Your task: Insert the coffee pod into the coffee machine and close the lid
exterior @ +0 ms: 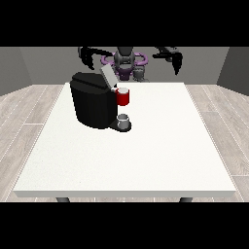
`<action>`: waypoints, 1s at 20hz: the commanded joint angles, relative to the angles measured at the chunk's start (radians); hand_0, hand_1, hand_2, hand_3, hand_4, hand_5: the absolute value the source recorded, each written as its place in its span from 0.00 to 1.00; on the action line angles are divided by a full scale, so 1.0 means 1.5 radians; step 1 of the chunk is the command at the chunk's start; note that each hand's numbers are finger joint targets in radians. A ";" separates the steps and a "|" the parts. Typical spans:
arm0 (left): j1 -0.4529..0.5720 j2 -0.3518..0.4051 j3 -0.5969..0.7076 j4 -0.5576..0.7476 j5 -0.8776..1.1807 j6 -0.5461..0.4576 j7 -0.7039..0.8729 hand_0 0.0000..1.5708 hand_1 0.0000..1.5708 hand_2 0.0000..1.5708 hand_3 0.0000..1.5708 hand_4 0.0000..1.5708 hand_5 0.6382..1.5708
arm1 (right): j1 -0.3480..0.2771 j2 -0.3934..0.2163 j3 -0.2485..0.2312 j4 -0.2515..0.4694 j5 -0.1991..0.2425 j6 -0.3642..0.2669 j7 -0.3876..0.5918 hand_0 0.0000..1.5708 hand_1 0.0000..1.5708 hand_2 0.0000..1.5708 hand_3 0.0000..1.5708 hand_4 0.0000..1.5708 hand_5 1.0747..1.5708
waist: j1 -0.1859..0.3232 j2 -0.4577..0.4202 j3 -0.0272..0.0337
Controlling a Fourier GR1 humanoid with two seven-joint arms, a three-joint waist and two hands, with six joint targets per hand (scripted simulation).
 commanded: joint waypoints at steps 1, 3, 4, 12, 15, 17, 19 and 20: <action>-0.003 0.022 0.011 -0.014 0.015 0.009 -0.009 0.00 0.00 0.00 0.00 0.00 1.00 | -0.044 0.009 -0.002 0.031 0.004 -0.002 -0.006 0.00 0.00 0.00 0.00 0.00 1.00 | -0.015 0.055 -0.0001; 0.008 0.021 -0.005 -0.040 0.015 0.021 -0.007 0.00 0.00 0.00 0.00 0.00 1.00 | -0.091 0.002 -0.013 0.053 0.007 -0.005 -0.006 0.00 0.00 0.00 0.00 0.00 1.00 | -0.014 0.059 -0.0001; -0.007 0.040 0.015 -0.013 0.017 0.032 -0.032 0.00 0.00 0.00 0.00 0.00 1.00 | -0.067 0.021 0.012 0.035 0.007 0.007 -0.015 0.00 0.00 0.00 0.00 0.00 1.00 | -0.046 0.065 -0.0001; 0.032 0.028 -0.019 -0.093 0.036 0.050 0.013 0.00 0.00 0.00 0.00 0.00 1.00 | -0.101 0.016 0.004 0.126 0.046 -0.002 -0.071 0.00 0.00 0.00 0.00 0.00 1.00 | -0.021 0.079 0.0000; -0.003 0.042 -0.018 -0.106 0.063 0.035 0.042 0.00 0.00 0.00 0.00 0.08 1.00 | -0.143 0.019 0.007 0.142 0.057 -0.010 -0.056 0.00 0.00 0.00 0.00 0.00 1.00 | -0.013 0.088 0.0000; 0.065 0.015 -0.051 -0.099 0.015 0.059 -0.016 0.00 0.00 0.00 0.00 0.00 1.00 | -0.149 0.007 -0.010 0.140 0.036 0.008 -0.028 0.00 0.00 0.00 0.00 0.00 1.00 | -0.016 0.080 -0.0001; 0.022 0.078 0.012 -0.075 0.077 0.021 0.008 0.00 0.00 0.00 0.00 0.00 1.00 | -0.153 0.010 -0.013 0.137 0.024 0.020 -0.031 0.00 0.00 0.00 0.00 0.00 1.00 | -0.033 0.088 -0.0001; 0.015 0.058 -0.012 -0.091 0.047 0.057 0.011 0.00 0.00 0.00 0.00 0.00 1.00 | -0.168 0.008 -0.006 0.162 0.052 0.004 -0.060 0.00 0.00 0.00 0.00 0.03 1.00 | -0.021 0.103 -0.0001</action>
